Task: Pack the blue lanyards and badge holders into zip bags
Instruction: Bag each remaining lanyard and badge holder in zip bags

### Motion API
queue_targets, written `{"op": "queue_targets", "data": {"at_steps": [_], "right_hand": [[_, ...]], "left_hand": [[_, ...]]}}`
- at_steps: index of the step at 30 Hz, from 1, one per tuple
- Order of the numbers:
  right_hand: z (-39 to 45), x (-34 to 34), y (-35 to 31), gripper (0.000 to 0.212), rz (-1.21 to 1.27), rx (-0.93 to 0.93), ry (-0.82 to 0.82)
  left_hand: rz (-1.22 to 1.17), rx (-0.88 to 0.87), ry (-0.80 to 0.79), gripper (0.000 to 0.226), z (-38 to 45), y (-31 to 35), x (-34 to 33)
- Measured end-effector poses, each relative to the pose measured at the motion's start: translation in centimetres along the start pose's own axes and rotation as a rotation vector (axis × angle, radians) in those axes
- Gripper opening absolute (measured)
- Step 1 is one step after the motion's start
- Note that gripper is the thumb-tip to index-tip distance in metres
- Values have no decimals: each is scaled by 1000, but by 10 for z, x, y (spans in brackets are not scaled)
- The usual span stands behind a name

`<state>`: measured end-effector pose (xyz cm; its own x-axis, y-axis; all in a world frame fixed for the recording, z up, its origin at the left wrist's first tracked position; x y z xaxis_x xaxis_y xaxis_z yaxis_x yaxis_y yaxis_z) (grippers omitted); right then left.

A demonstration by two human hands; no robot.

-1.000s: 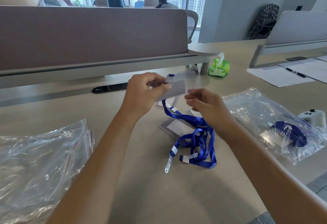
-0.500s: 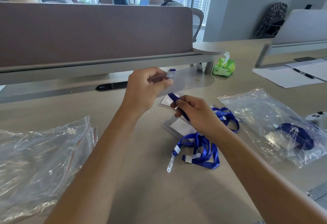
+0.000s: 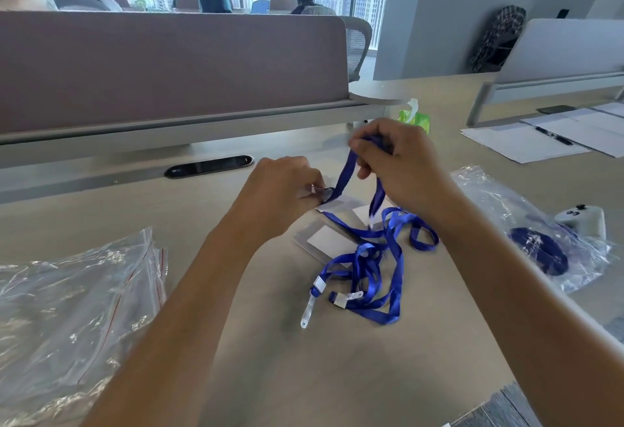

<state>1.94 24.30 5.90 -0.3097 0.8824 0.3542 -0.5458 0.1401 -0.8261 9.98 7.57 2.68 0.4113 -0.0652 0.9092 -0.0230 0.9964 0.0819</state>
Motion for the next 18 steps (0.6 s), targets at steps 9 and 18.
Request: {"op": "queue_targets", "data": {"at_steps": [9, 18], "right_hand": [[9, 12, 31, 15, 238, -243, -319], [-35, -11, 51, 26, 282, -318, -269]], "left_hand": [[-821, 75, -67, 9, -6, 3, 17], [-1006, 453, 194, 2, -1, -24, 0]]}}
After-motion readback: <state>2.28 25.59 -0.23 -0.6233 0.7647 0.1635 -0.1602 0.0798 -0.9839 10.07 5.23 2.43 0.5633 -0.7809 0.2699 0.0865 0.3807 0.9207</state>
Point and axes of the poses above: each hand's wrist, its own z-axis towards the middle knuckle, its own x-axis out of the back of the hand, y = z × x, the point moved 2 cm from there along z, towards the middle knuckle, and after that the axes turned 11 degrees about z, right-handed, at the moved point
